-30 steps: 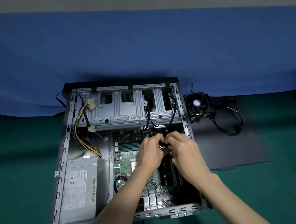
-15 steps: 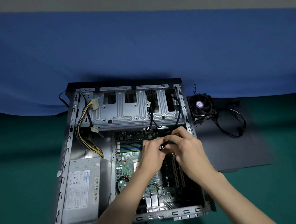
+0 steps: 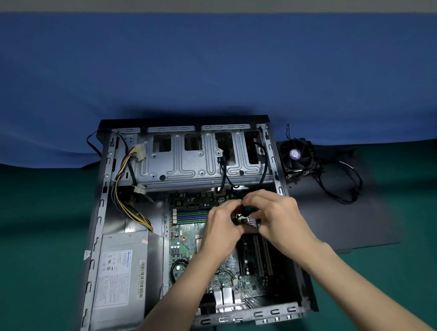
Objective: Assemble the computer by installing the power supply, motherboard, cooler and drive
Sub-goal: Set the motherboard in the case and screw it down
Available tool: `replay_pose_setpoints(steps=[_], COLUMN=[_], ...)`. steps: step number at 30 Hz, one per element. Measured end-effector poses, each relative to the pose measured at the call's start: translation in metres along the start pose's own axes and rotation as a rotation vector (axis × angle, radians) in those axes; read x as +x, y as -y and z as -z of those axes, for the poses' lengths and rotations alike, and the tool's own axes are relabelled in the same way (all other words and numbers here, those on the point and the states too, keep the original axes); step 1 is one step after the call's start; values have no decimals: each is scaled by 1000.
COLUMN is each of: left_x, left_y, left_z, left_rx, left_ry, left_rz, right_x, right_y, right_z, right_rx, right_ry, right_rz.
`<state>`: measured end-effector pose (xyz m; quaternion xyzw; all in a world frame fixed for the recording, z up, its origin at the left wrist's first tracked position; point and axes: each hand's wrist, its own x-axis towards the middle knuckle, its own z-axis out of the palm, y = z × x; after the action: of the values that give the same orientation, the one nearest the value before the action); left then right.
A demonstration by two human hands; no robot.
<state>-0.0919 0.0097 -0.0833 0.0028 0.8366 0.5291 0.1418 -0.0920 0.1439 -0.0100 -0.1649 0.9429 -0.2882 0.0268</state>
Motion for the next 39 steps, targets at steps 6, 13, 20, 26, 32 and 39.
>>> replay_pose_setpoints(steps=[6, 13, 20, 26, 32, 39], left_x=[2, 7, 15, 15, 13, 17], left_y=[-3, -4, -3, -7, -13, -13], left_z=[3, 11, 21, 28, 34, 25], left_rx=[-4, -61, -67, 78, 35, 28], left_ry=[-2, 60, 57, 125, 154, 20], left_rz=[-21, 9, 110, 51, 25, 99], right_x=[11, 19, 24, 19, 24, 36], right_y=[6, 11, 11, 14, 17, 19], right_z=[-6, 3, 9, 1, 4, 3], right_rx=[-356, -207, -198, -237, -175, -297], right_ry=[114, 122, 123, 87, 47, 49], right_rz=[-130, -122, -178, -348, -253, -344])
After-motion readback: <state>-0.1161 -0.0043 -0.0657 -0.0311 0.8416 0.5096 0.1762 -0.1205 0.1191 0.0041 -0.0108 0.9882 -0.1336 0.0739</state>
